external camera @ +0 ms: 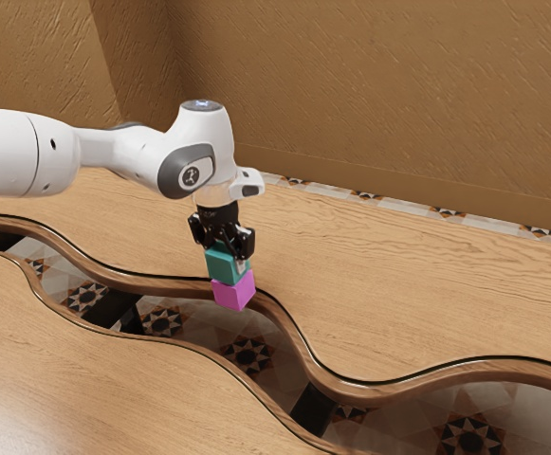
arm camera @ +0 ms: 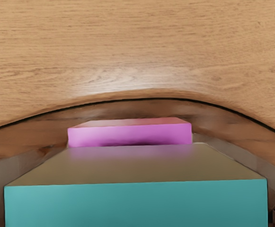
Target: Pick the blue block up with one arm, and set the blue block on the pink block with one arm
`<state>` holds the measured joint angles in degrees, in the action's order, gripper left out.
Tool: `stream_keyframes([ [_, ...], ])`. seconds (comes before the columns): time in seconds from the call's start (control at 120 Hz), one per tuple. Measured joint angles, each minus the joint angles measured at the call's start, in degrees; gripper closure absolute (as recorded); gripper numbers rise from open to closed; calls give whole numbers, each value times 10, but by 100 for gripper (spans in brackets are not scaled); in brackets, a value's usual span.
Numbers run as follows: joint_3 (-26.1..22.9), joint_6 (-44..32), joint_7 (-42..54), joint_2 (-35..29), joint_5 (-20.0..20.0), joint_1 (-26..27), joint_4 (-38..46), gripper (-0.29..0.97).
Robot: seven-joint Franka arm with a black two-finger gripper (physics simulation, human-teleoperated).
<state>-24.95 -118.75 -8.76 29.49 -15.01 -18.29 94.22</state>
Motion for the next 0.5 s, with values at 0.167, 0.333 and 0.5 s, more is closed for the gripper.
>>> stream_keyframes([
  [0.167,0,-1,12,-2,0,-2,0,30],
  [0.333,0,-1,21,-2,1,-3,1,30],
  [0.5,1,-6,27,-2,1,-4,0,30],
])
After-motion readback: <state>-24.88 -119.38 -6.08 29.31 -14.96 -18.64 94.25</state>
